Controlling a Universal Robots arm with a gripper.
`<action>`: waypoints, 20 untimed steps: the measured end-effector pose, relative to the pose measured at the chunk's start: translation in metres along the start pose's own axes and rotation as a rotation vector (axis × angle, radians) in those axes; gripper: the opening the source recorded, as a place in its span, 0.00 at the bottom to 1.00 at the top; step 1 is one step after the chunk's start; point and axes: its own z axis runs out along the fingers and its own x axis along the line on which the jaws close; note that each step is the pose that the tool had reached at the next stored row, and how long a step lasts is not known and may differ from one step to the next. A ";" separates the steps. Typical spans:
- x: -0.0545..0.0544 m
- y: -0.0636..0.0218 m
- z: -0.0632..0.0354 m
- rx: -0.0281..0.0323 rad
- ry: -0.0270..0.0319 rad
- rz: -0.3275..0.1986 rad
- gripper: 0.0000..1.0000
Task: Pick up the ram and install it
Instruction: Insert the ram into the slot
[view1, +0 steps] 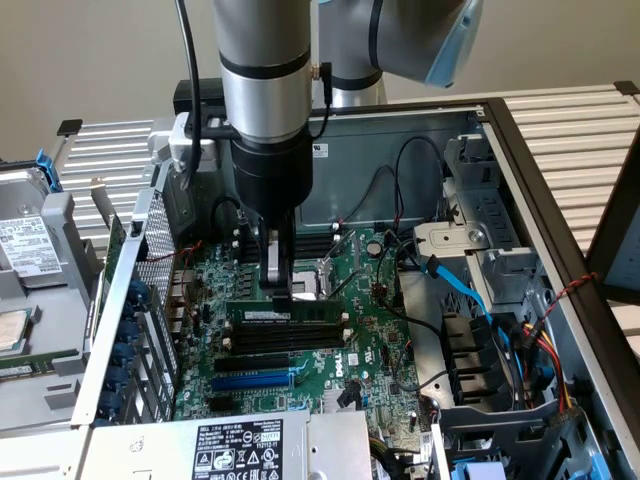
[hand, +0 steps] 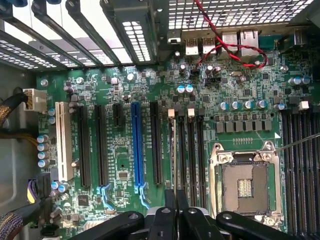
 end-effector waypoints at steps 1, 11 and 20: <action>0.000 0.0000 0.0017 -0.0020 0.0004 0.000 0.12; -0.004 -0.0003 0.0064 -0.0060 0.0008 -0.004 0.12; -0.005 -0.0002 0.0084 -0.0027 0.0011 -0.024 0.12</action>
